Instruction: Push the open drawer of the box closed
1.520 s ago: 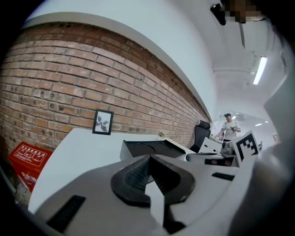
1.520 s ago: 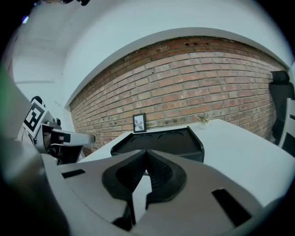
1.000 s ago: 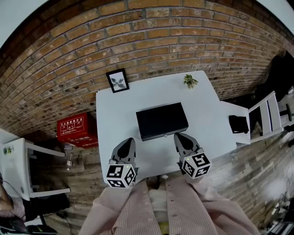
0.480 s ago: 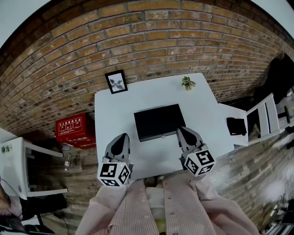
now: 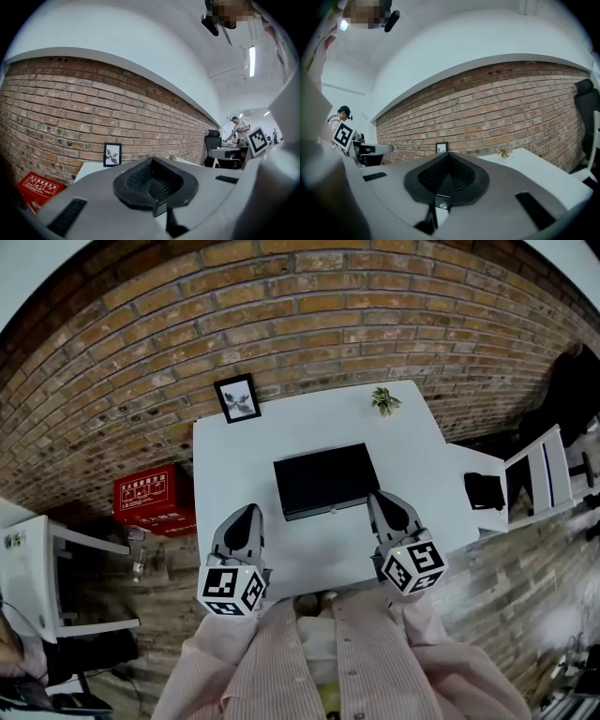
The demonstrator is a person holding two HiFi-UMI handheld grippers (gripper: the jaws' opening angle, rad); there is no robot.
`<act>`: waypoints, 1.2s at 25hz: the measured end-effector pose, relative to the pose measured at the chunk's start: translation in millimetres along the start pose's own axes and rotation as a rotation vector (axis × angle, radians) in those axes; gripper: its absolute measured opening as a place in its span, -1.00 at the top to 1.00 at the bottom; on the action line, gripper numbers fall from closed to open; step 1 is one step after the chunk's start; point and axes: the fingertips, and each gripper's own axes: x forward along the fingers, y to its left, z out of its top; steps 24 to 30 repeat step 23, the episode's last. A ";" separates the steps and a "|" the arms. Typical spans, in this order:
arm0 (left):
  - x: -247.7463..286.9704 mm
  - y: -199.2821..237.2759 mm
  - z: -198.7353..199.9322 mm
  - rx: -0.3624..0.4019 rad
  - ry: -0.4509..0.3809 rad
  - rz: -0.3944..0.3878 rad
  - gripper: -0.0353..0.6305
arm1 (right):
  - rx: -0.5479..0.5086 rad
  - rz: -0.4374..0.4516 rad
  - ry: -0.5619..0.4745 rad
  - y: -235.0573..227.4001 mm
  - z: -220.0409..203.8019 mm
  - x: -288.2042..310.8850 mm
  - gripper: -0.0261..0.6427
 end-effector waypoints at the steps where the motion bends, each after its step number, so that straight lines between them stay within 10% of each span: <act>1: -0.1 -0.8 -0.9 -0.002 0.001 0.000 0.91 | -0.004 0.000 0.000 0.2 0.0 -0.8 0.91; 30: -1.6 -7.1 -6.1 -0.003 0.015 0.018 0.91 | -0.020 -0.025 -0.024 -7.8 7.7 -13.4 0.91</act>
